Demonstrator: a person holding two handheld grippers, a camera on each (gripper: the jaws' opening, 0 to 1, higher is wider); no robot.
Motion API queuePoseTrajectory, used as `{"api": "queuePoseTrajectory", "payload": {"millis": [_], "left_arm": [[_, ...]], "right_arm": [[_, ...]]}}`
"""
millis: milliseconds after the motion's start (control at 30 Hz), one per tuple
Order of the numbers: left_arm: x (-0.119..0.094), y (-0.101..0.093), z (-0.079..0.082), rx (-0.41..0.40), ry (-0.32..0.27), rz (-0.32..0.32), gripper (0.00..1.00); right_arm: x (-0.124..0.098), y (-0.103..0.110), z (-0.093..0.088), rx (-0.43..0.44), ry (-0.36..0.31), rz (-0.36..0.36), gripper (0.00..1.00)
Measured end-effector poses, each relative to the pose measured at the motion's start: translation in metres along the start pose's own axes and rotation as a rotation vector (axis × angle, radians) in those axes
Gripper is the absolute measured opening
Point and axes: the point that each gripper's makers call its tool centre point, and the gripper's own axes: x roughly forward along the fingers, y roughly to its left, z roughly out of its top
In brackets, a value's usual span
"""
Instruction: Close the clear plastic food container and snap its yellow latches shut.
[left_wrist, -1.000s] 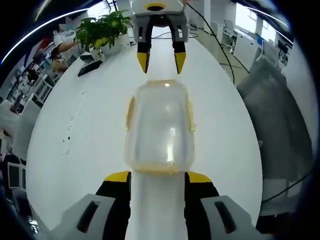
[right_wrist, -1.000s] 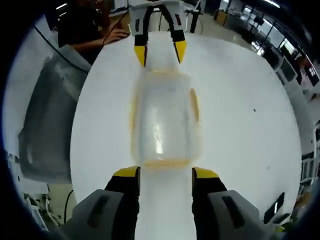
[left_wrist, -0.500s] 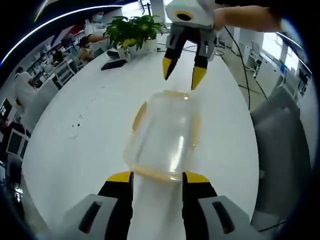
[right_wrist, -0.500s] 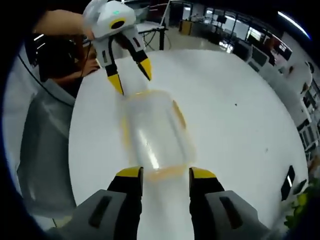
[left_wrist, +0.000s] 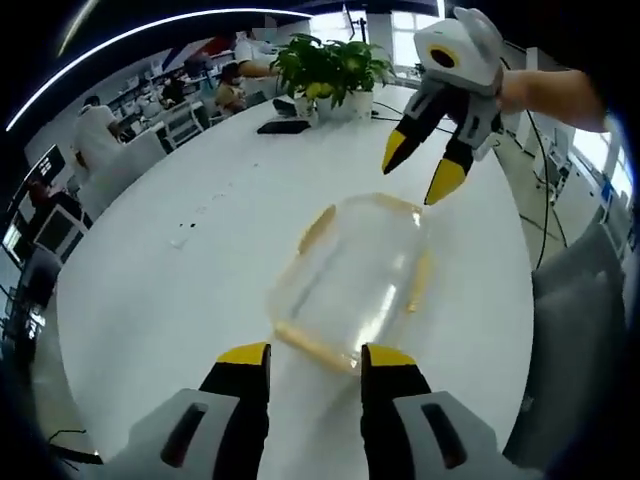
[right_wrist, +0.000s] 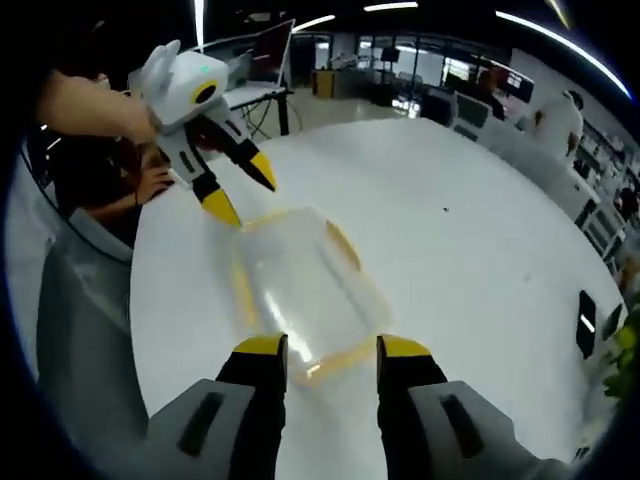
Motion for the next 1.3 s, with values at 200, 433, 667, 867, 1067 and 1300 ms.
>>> {"api": "queuePoseTrajectory", "payload": {"millis": [200,433,667,867,1067,1300], "left_arm": [[0.003,-0.001,0.006,-0.051,-0.036,0.042,0.29],[0.005,-0.001,0.004,-0.21,-0.073,0.059,0.28],[0.009,-0.005,0.0,-0.263,-0.083,0.069,0.27],[0.011,-0.006,-0.001,-0.314,-0.094,0.074,0.27],[0.014,-0.007,0.0,-0.342,-0.107,0.066,0.27],[0.014,-0.007,0.001,-0.36,-0.117,0.07,0.27]], "right_arm": [[0.002,-0.003,0.001,0.092,-0.057,-0.042,0.3],[0.004,-0.011,-0.002,0.217,-0.122,-0.096,0.29],[0.006,-0.01,0.0,0.266,-0.156,-0.124,0.29],[0.012,-0.006,-0.006,0.317,-0.165,-0.128,0.28],[0.014,-0.007,-0.015,0.353,-0.171,-0.156,0.28],[0.017,-0.006,-0.019,0.416,-0.191,-0.152,0.28]]}}
